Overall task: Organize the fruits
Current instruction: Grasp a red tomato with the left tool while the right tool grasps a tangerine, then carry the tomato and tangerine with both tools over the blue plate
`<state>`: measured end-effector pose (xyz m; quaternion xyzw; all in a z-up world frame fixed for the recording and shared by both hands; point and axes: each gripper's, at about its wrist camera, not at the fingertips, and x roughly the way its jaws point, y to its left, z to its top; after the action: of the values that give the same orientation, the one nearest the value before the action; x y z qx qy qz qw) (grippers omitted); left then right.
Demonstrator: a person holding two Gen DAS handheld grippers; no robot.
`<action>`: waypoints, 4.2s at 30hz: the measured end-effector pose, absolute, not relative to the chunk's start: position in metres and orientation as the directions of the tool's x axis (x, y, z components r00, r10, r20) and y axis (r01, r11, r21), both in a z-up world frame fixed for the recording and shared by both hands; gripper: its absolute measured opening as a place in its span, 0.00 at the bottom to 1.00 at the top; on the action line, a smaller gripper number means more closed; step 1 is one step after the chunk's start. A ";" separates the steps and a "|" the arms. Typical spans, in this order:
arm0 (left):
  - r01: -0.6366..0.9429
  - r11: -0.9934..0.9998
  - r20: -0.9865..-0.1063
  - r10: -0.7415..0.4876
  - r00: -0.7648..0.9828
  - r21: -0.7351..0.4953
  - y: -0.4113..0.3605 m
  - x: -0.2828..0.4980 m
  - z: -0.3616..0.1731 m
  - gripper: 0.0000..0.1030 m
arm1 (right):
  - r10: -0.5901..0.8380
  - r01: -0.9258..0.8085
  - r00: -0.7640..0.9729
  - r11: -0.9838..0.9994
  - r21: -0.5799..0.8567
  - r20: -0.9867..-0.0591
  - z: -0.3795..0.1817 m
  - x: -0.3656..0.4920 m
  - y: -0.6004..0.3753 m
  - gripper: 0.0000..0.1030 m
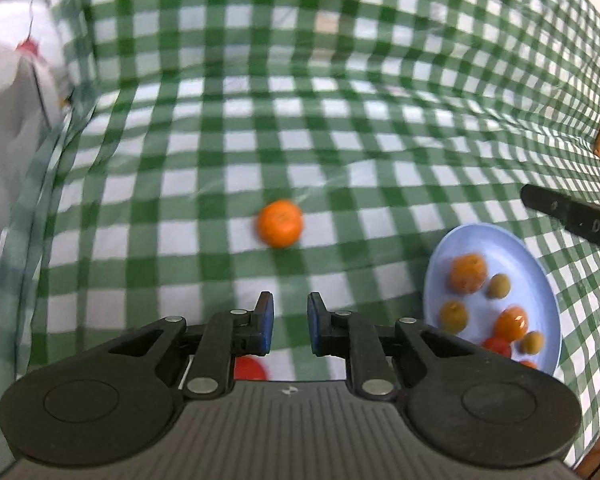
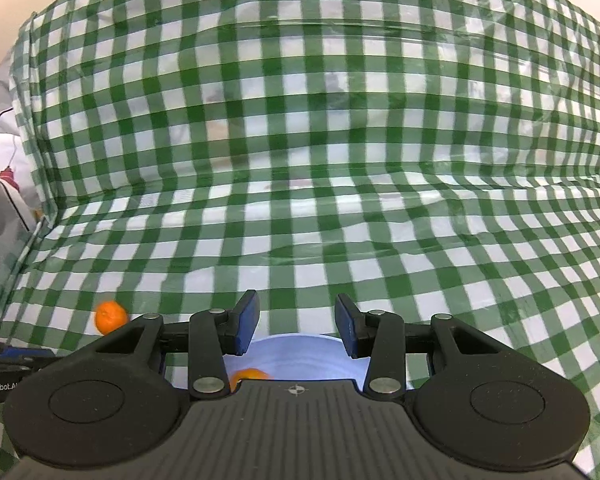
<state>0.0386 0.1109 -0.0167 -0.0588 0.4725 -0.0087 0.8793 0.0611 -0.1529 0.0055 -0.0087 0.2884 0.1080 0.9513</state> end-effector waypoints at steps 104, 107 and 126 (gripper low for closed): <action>-0.071 0.997 -0.746 0.032 0.666 -0.021 0.021 0.052 0.003 0.31 | 0.272 -0.248 0.825 0.962 0.114 -0.495 -0.008 0.024 -0.179 0.36; -0.065 0.998 -0.738 0.028 0.674 -0.022 0.019 0.055 0.002 0.31 | 0.281 -0.253 0.812 0.959 0.125 -0.511 -0.014 0.029 -0.183 0.36; -0.008 0.998 -0.711 -0.038 0.702 -0.062 0.006 0.060 0.003 0.31 | 0.251 -0.223 0.834 0.968 0.115 -0.492 -0.017 0.039 -0.192 0.36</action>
<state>0.0603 0.0059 0.0027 -0.0301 0.3861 -0.0080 0.9219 0.0395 -0.1921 -0.0166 0.0265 0.2604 0.1237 0.9572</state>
